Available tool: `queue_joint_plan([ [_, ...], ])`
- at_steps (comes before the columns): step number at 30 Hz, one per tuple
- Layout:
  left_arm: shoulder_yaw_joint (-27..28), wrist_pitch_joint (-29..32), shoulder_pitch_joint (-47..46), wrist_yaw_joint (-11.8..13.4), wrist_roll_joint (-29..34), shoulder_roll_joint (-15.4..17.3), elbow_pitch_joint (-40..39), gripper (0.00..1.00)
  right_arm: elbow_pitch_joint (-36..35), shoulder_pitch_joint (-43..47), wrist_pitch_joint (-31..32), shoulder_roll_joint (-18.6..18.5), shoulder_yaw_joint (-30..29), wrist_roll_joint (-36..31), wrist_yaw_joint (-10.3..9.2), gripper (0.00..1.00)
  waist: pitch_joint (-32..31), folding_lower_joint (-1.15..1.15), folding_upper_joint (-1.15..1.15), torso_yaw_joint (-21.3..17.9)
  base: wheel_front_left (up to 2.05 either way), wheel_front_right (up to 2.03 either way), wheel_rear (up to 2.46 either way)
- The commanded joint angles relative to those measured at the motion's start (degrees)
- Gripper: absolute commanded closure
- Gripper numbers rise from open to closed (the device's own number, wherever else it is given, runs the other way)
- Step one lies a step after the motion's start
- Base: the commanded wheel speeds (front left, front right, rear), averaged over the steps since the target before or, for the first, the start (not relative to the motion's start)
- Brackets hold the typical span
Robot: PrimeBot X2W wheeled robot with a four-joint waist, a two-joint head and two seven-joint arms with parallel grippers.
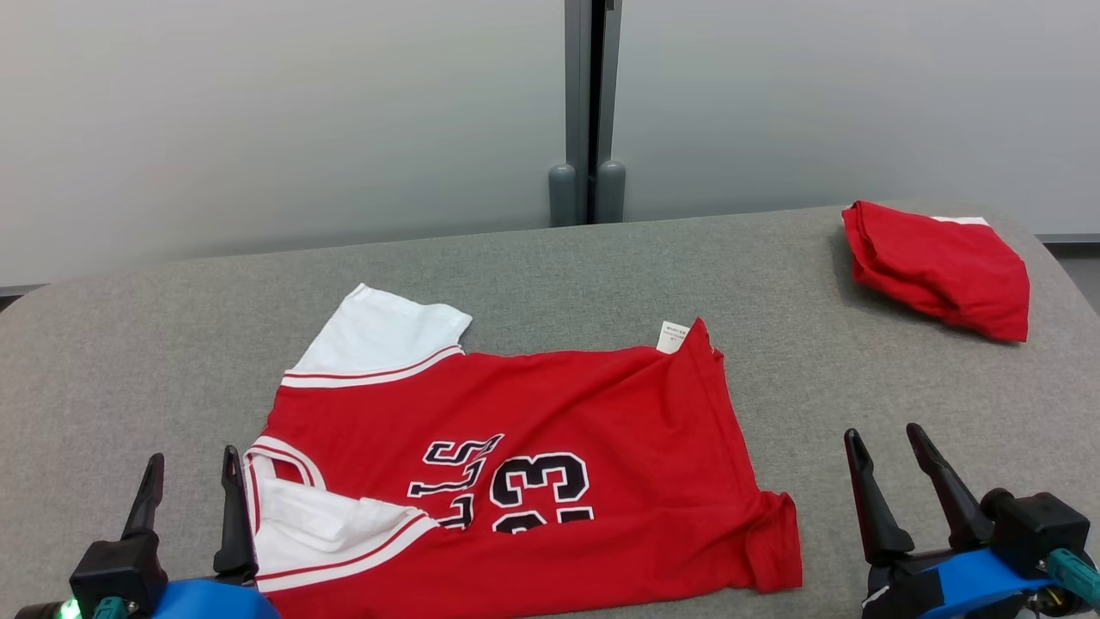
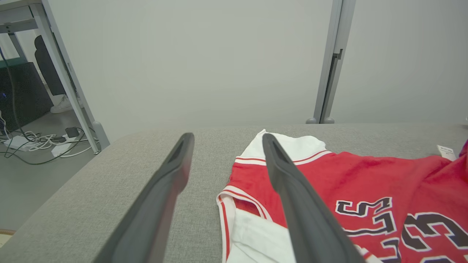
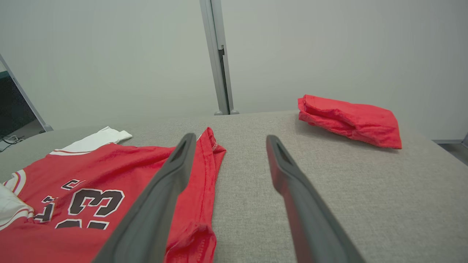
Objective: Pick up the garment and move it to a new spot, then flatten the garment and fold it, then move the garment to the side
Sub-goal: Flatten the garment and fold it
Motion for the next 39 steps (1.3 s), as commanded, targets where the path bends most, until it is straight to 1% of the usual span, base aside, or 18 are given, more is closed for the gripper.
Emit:
queue_joint_plan([
  [1,0.00,0.16,0.10,0.34,-0.39,0.40,-0.05,0.00,0.21,0.21,0.21,0.21,0.05,-0.20,0.02,0.00,0.10,0.00,0.00,-0.05,0.00,0.00,0.00],
  [4,-0.09,0.41,-1.58,0.08,-0.82,0.60,0.17,0.00,0.46,-1.01,0.48,-0.22,0.32,-0.05,0.02,0.00,0.44,0.00,0.00,-0.10,0.00,0.00,0.00],
  [8,-0.26,1.24,-6.15,-1.17,-0.80,1.88,0.52,0.00,0.86,-4.81,1.16,-1.53,1.68,0.54,0.02,0.00,2.01,0.00,0.00,-0.23,0.00,0.00,0.00],
  [12,-0.83,3.01,-14.39,-3.04,-0.43,3.77,1.48,0.00,2.26,-11.44,2.48,-3.34,4.08,1.01,0.03,0.00,4.86,0.00,0.00,-0.65,0.00,0.00,0.00],
  [19,-3.26,7.79,-31.81,-7.16,0.31,6.93,6.44,0.00,5.47,-24.16,4.01,-5.78,8.10,2.83,0.03,0.00,12.79,0.00,0.00,-2.02,0.00,0.00,0.00],
  [25,-6.34,13.05,-45.72,-9.61,1.27,8.59,13.54,0.00,8.49,-32.77,3.83,-6.78,11.81,4.54,0.02,0.00,19.93,0.00,0.00,-3.59,0.00,0.00,0.00],
  [30,-9.85,17.31,-54.21,-10.85,1.51,9.48,21.83,0.00,10.08,-37.30,2.26,-7.08,14.35,5.81,0.02,0.00,24.63,0.00,0.00,-5.06,0.00,0.00,0.00],
  [34,-13.11,20.06,-58.31,-11.37,1.53,10.30,28.66,0.00,11.17,-39.88,0.95,-7.27,15.82,6.70,0.02,0.00,27.40,0.00,0.00,-6.10,0.00,0.00,0.00],
  [36,-14.33,20.71,-59.97,-11.56,0.91,9.90,31.33,0.00,11.70,-40.87,0.34,-7.47,16.48,6.99,0.02,0.00,28.42,0.00,0.00,-6.55,0.00,0.00,0.00],
  [37,-14.33,20.71,-59.97,-11.56,0.91,9.90,31.33,0.00,11.70,-40.87,0.34,-7.47,16.48,6.99,0.02,0.00,28.42,0.00,0.00,-6.55,0.00,0.00,0.00],
  [39,-15.94,22.10,-61.52,-11.59,-0.07,10.22,35.32,0.00,12.34,-42.08,-0.34,-7.67,17.22,7.56,0.02,0.00,29.59,0.00,0.00,-7.03,0.00,0.00,0.00],
])
